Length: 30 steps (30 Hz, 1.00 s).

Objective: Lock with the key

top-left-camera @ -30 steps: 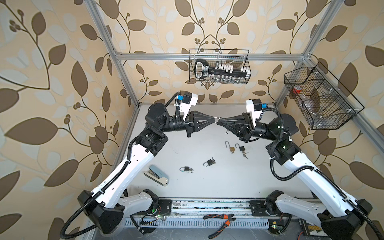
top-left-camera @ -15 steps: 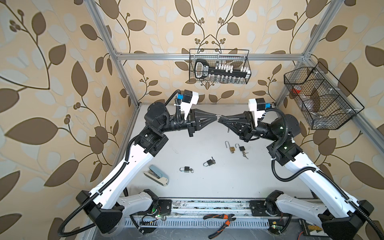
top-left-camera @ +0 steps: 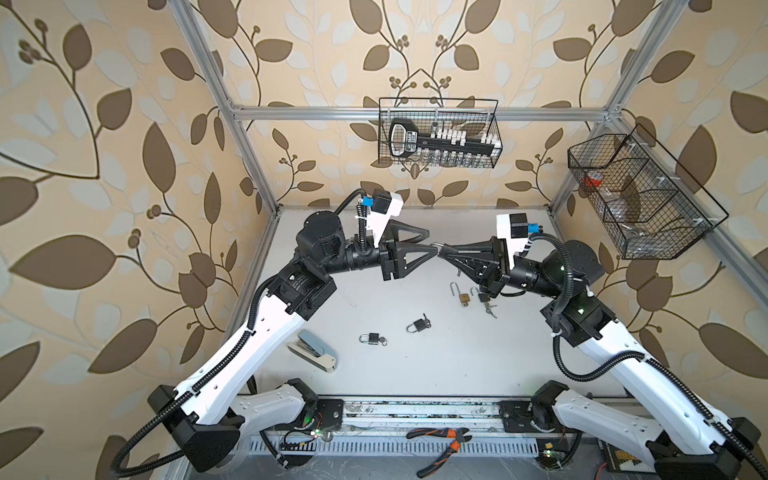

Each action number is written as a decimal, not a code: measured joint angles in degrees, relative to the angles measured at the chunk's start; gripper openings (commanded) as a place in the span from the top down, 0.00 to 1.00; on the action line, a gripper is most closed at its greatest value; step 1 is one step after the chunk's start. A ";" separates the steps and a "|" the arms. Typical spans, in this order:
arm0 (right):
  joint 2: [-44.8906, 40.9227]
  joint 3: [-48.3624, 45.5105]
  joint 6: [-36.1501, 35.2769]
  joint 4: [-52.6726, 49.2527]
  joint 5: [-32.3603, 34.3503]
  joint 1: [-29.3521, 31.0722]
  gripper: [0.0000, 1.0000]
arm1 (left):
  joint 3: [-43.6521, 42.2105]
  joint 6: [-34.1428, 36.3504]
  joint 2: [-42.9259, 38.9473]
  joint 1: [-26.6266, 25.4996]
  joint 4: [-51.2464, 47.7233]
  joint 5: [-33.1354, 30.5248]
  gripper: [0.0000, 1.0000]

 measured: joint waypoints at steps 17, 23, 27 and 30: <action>1.88 0.00 0.42 0.24 -2.01 0.00 1.00 | -0.02 -0.63 1.18 0.00 0.48 2.82 0.81; 2.14 0.00 1.62 0.22 -2.25 -0.04 1.00 | -0.13 0.50 1.05 0.00 1.49 4.50 1.00; 1.75 0.00 1.95 0.35 -2.36 0.00 0.82 | -0.31 0.83 0.70 0.00 1.79 4.55 1.00; 0.90 -0.66 2.86 0.76 -1.90 -1.25 0.49 | -0.70 0.37 0.31 -0.39 1.73 2.75 1.00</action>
